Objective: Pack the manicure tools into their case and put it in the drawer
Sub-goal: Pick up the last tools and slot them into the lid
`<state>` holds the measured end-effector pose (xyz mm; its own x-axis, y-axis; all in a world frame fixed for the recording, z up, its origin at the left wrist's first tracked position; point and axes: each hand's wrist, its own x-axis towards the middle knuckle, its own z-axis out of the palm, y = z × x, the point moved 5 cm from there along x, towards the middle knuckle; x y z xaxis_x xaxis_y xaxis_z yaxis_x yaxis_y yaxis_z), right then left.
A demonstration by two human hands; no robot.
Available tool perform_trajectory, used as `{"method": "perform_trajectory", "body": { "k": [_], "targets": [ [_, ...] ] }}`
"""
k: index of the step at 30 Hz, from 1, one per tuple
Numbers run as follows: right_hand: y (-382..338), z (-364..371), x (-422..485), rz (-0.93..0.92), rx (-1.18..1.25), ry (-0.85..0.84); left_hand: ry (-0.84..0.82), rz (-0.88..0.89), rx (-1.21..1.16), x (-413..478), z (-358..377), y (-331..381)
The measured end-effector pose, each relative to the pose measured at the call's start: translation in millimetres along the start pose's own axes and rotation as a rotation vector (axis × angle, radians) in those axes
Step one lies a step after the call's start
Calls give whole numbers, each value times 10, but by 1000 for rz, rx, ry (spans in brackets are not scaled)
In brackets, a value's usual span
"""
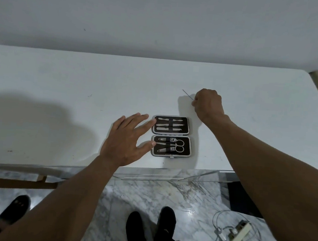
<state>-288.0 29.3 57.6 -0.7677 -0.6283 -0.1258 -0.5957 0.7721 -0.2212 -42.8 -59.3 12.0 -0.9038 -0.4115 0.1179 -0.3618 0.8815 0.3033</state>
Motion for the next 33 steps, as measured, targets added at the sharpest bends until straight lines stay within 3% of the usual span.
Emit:
{"method": "perform_trajectory", "body": {
  "k": [6, 14, 19, 23, 28, 33],
  "targets": [
    [-55, -74, 14, 24, -49, -20, 7, -1, 1, 0, 9, -6],
    [7, -103, -28, 38, -19, -191, 7, -1, 3, -3, 22, -2],
    [122, -56, -94, -21, -92, -163, -3, -5, 5, -1, 29, -11],
    [228, -37, -169, -50, -15, -57, -9, -3, 8, -2, 31, -12],
    [377, -47, -313, -5, 245, -61, -20, -10, 28, -3, 23, 2],
    [243, -226, -520, -283, 190, 22, -12, -10, 33, -9, 26, 13]
  ]
}}
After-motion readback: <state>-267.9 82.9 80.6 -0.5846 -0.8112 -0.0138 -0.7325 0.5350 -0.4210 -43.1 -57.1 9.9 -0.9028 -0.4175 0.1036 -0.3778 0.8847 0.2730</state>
